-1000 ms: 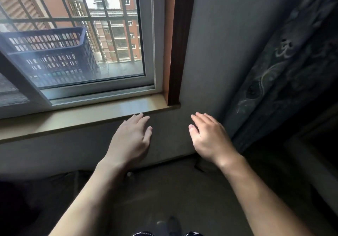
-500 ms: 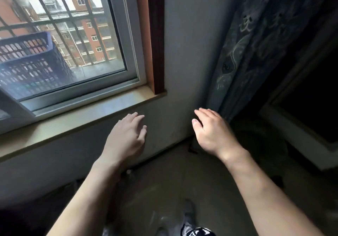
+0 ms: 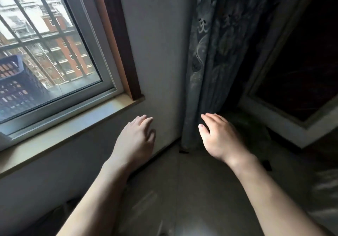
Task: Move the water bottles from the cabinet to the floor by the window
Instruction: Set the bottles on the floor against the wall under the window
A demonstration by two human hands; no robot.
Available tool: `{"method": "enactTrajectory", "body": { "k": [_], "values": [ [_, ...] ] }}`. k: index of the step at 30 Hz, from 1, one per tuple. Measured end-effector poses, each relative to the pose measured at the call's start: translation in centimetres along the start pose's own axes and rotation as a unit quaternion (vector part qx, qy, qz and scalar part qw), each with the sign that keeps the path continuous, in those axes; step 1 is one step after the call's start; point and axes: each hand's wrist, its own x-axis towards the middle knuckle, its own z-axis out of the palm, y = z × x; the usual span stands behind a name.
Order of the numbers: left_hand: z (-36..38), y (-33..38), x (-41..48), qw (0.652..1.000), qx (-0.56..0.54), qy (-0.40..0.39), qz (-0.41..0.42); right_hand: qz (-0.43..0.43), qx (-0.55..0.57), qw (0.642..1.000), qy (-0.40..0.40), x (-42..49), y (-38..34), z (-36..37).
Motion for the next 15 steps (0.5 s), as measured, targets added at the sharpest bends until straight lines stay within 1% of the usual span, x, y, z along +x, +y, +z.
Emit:
{"method": "enactTrajectory", "body": {
  "k": [9, 15],
  "values": [
    [3.9, 12.2, 0.8, 0.998, -0.015, -0.020, 0.064, 0.052, -0.008, 0.998, 0.032, -5.1, 10.9, -4.0],
    [7.0, 20.8, 0.2, 0.994, -0.028, -0.043, 0.092, 0.081, -0.025, 0.996, 0.013, -9.5, 18.6, -7.4]
  ]
}}
